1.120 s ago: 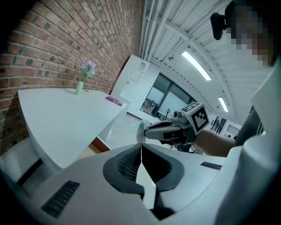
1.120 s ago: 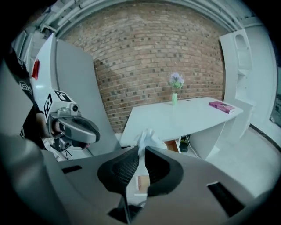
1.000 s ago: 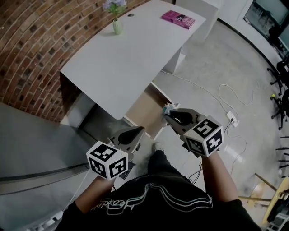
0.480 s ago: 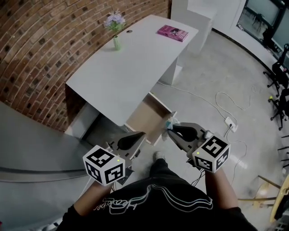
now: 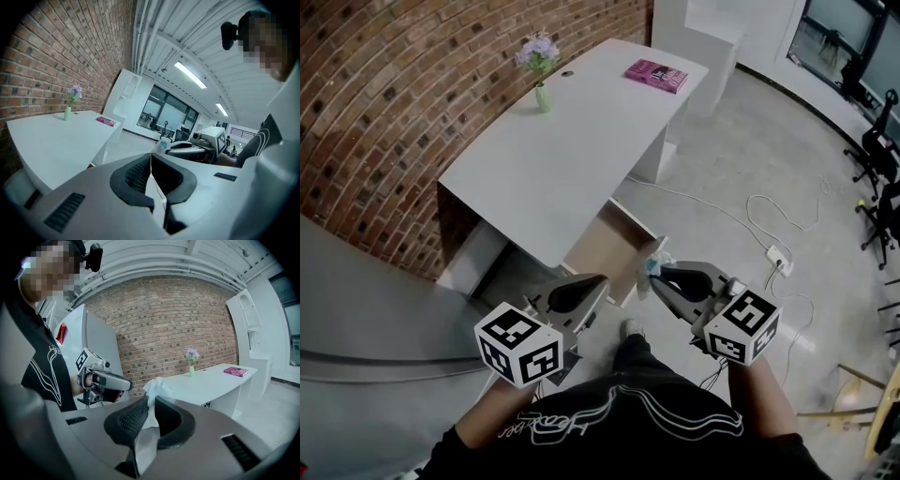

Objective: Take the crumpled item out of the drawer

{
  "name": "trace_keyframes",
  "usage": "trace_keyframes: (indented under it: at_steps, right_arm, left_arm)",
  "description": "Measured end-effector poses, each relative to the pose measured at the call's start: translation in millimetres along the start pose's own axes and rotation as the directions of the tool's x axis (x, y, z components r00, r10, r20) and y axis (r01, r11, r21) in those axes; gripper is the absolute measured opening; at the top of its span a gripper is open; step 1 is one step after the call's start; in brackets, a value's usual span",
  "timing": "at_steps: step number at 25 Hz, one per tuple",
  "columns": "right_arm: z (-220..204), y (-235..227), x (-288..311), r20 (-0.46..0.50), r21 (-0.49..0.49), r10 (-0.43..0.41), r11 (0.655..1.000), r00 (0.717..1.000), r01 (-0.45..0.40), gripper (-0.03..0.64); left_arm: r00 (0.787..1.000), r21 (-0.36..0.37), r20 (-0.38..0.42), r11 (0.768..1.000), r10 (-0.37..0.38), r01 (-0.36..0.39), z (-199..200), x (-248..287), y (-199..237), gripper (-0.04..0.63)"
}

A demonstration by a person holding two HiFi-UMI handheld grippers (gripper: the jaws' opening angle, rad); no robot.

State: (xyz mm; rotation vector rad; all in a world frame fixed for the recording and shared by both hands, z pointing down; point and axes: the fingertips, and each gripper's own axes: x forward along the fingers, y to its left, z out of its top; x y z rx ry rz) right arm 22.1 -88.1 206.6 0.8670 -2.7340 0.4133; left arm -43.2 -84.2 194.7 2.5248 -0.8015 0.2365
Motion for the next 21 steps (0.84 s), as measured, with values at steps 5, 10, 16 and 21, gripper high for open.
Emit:
trace_keyframes:
  at_steps: [5,10,16,21]
  right_arm:
    - [-3.2,-3.6,1.7,-0.006,-0.001,-0.016,1.000,1.000,0.016,0.066]
    - [-7.1,-5.3,2.7,-0.014,-0.001,-0.026,1.000,1.000,0.026,0.066]
    - [-17.4,-11.1,4.1,-0.022,0.007,-0.031,0.999,0.999,0.031,0.066]
    - [-16.1,-12.6,4.9,-0.033,0.014,-0.030,0.999,0.999,0.031,0.066]
  left_arm:
    - [1.000,0.000,-0.007,1.000,-0.009,0.009,-1.5,3.6,3.3,0.025]
    - [1.000,0.004,-0.018,1.000,-0.014,0.014,-4.5,7.9,6.7,0.025]
    - [1.000,0.008,-0.024,1.000,-0.011,0.011,-11.8,15.3,12.5,0.025]
    - [1.000,0.000,-0.027,1.000,-0.013,0.013,-7.6,18.9,13.9,0.025]
